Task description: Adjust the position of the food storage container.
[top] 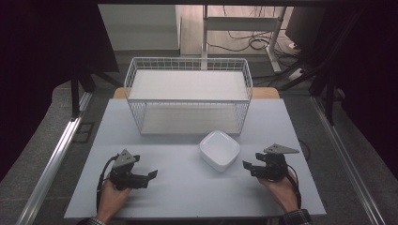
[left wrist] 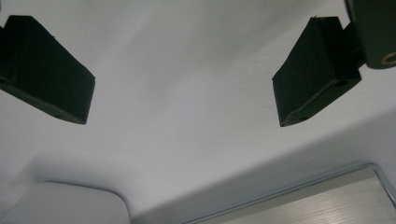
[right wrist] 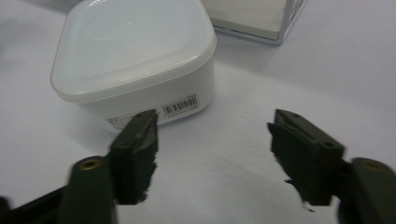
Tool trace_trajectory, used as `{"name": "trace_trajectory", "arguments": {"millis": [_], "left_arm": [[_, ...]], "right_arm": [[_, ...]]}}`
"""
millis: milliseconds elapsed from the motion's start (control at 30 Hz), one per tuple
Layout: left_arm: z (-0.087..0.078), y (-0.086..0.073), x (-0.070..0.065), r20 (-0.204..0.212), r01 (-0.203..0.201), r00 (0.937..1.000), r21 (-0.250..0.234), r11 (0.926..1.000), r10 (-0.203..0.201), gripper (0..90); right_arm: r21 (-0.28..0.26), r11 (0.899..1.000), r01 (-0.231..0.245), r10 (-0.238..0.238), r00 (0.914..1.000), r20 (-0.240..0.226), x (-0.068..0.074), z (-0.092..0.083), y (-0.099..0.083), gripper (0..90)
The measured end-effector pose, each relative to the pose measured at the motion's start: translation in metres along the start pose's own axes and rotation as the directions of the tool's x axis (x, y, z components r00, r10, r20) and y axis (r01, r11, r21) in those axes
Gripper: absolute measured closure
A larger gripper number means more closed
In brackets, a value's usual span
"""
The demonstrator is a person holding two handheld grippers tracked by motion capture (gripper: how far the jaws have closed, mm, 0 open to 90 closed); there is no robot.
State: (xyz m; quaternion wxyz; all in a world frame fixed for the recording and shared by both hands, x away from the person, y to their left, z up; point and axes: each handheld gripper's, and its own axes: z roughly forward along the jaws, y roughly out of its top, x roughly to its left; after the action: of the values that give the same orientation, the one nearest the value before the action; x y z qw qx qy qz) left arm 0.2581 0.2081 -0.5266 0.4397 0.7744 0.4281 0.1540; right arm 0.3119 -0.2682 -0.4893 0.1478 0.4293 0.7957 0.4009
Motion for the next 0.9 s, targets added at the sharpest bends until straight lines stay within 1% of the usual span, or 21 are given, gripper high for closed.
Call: {"name": "trace_trajectory", "arguments": {"millis": [33,67,100,133,167,200,233,267,367,467,500,533,633,700,800,833,867,900], "left_arm": [[0.0,0.0,0.0,0.0,-0.002,1.0,-0.005,1.0,0.002,5.7],[0.0,0.001,-0.002,0.003,-0.012,0.9999,-0.015,0.9998,0.013,6.0],[0.0,0.001,-0.002,0.003,-0.012,0.9999,-0.015,0.9998,0.013,6.1],[0.0,0.001,-0.003,0.003,-0.019,0.9998,-0.019,0.9996,0.019,6.2],[0.001,0.002,-0.005,0.004,-0.028,0.9996,-0.018,0.9994,0.028,6.2],[0.001,0.002,-0.005,0.002,-0.035,0.9994,-0.017,0.9992,0.035,6.1],[0.001,0.002,-0.005,0.002,-0.035,0.9994,-0.017,0.9992,0.035,6.1],[0.001,0.002,-0.006,0.001,-0.039,0.9992,-0.016,0.9991,0.039,6.1],[0.001,0.002,-0.006,0.0,-0.043,0.9991,-0.019,0.9989,0.043,6.1],[0.002,0.003,-0.005,-0.002,-0.041,0.9992,-0.021,0.999,0.04,6.1],[0.002,0.003,-0.005,-0.002,-0.041,0.9992,-0.021,0.999,0.04,6.1],[0.002,0.003,-0.005,-0.001,-0.04,0.9992,-0.02,0.999,0.04,6.1],[0.003,0.003,-0.006,0.0,-0.042,0.9991,-0.018,0.999,0.042,6.1],[0.003,0.003,-0.006,-0.001,-0.042,0.9991,-0.015,0.999,0.042,6.1],[0.003,0.003,-0.006,-0.003,-0.042,0.9991,-0.013,0.999,0.042,6.1],[0.003,0.003,-0.006,-0.003,-0.042,0.9991,-0.013,0.999,0.042,6.1],[0.004,0.003,-0.006,-0.002,-0.042,0.9991,-0.011,0.999,0.042,6.1],[0.004,0.003,-0.006,-0.002,-0.042,0.9991,-0.011,0.999,0.042,6.1]], "right_arm": [[0.003,1.0,0.008,-0.008,1.0,-0.002,0.0,-0.001,0.001,40.3],[-0.001,1.0,0.016,-0.016,0.9998,-0.013,-0.002,-0.001,0.004,49.6],[-0.001,1.0,0.016,-0.016,0.9998,-0.013,-0.002,-0.001,0.004,49.6],[-0.003,1.0,0.019,-0.019,0.9993,-0.033,-0.002,-0.003,0.009,58.0],[-0.007,1.0,0.025,-0.025,0.9989,-0.039,-0.003,-0.003,0.011,62.2],[-0.009,1.0,0.028,-0.028,0.9986,-0.046,-0.003,-0.003,0.014,65.5],[-0.009,1.0,0.028,-0.028,0.9986,-0.046,-0.003,-0.003,0.014,65.5],[-0.001,0.999,0.044,-0.044,0.9977,-0.051,-0.004,-0.002,0.019,71.4],[0.002,0.998,0.068,-0.067,0.9959,-0.06,-0.006,0.001,0.027,79.8],[-0.01,0.996,0.09,-0.09,0.9946,-0.05,-0.008,0.005,0.038,88.3],[-0.01,0.996,0.09,-0.09,0.9946,-0.05,-0.008,0.005,0.038,88.3],[-0.011,0.997,0.083,-0.083,0.9954,-0.047,-0.009,0.01,0.045,89.3],[-0.014,0.997,0.073,-0.074,0.9966,-0.038,-0.01,0.019,0.055,89.5],[-0.008,0.998,0.059,-0.059,0.9971,-0.048,-0.011,0.027,0.061,89.5],[-0.008,0.999,0.044,-0.044,0.9978,-0.049,-0.012,0.042,0.071,89.5],[-0.008,0.999,0.044,-0.044,0.9978,-0.049,-0.012,0.042,0.071,89.5],[-0.004,0.999,0.037,-0.037,0.9982,-0.046,-0.011,0.052,0.079,89.4],[-0.004,0.999,0.037,-0.037,0.9982,-0.046,-0.011,0.052,0.079,89.4]]}}
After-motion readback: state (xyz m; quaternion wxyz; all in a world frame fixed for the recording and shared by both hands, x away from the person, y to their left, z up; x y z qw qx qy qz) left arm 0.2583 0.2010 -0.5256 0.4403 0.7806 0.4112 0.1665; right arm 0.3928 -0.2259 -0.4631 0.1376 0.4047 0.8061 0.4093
